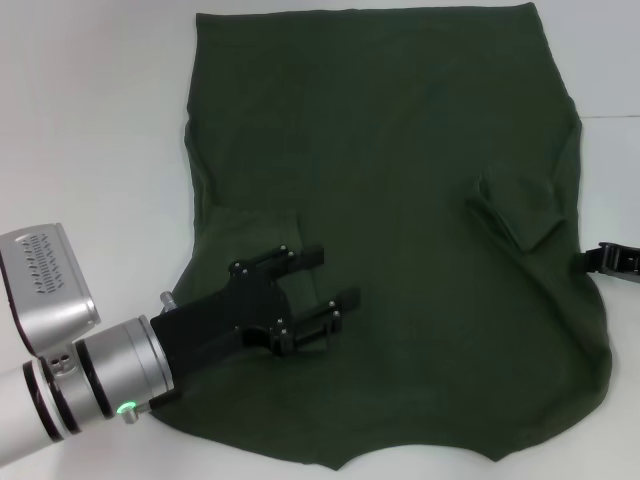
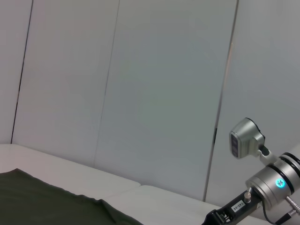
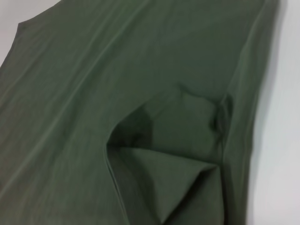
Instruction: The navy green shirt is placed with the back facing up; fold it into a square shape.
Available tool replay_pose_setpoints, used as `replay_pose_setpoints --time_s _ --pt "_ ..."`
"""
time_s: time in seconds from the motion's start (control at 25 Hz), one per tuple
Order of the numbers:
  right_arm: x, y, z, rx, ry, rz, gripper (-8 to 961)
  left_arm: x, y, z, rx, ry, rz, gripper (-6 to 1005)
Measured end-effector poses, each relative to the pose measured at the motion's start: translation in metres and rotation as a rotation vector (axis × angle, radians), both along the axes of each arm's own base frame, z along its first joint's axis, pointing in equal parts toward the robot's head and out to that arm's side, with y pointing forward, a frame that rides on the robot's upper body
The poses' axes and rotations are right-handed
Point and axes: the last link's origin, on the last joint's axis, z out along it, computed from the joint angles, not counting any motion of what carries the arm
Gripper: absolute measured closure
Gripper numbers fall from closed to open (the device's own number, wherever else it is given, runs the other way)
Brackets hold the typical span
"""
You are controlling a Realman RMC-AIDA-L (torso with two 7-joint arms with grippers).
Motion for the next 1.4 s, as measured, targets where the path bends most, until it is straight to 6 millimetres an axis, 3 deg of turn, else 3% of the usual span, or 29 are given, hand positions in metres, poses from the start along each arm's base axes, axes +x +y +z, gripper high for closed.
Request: replay_pose_setpoints --time_s 0.2,0.56,1.4 --pt "-0.003 0.001 -0.002 -0.001 0.0 0.008 954 0.0 0.0 0.0 0.001 0.0 0.001 310" --pt "-0.012 0.001 -0.004 -0.025 0.022 0.068 953 0.0 0.0 0.0 0.001 0.0 0.001 309" --pt "-0.075 0.012 -0.05 -0.173 0.083 0.3 947 -0.002 0.001 0.002 0.016 -0.005 0.013 309"
